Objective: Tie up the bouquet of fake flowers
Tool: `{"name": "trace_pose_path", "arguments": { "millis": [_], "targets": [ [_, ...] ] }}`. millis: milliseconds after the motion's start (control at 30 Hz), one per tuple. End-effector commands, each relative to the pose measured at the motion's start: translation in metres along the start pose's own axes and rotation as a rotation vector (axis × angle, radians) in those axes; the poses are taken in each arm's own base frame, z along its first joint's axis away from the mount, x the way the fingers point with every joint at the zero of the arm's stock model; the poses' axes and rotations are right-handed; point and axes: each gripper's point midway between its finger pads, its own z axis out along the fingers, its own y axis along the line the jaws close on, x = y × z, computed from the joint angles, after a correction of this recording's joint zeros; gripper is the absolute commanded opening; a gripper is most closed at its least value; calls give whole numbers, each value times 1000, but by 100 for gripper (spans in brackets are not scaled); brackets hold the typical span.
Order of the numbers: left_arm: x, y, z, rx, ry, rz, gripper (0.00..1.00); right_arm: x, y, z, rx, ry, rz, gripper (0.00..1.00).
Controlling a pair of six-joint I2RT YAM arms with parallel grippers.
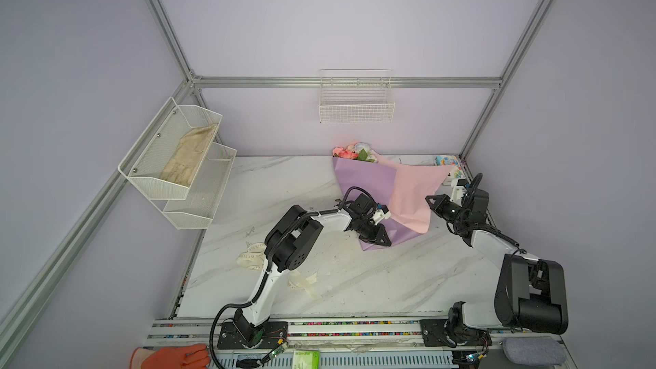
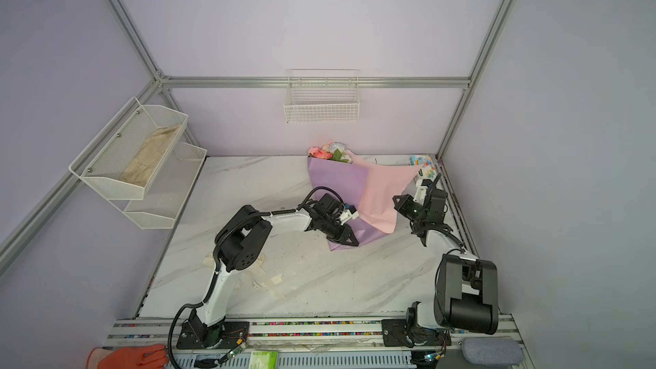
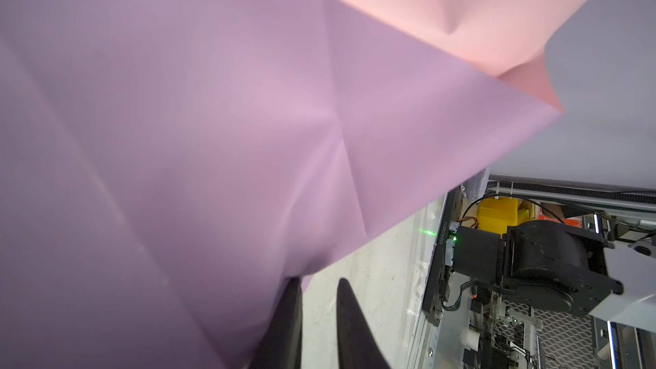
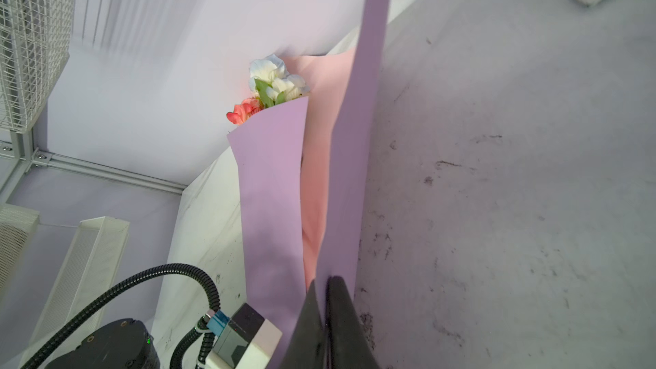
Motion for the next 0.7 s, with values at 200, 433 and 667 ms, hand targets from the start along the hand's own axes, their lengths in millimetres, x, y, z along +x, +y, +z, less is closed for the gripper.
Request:
{"name": "trace_pose_path", "arguments": {
  "millis": [200,433,667],
  "targets": [
    [-27,-18,-27,55,-127,9,22,-2,0,4,136,6,-82,10],
    [-34,3,-15,4,-126,-48,17,0,12,6,104,16,-87,10],
    [-24,35,-1,-101,-86,-149,14,-4,47,7,27,-1,-66,8]
  ]
}}
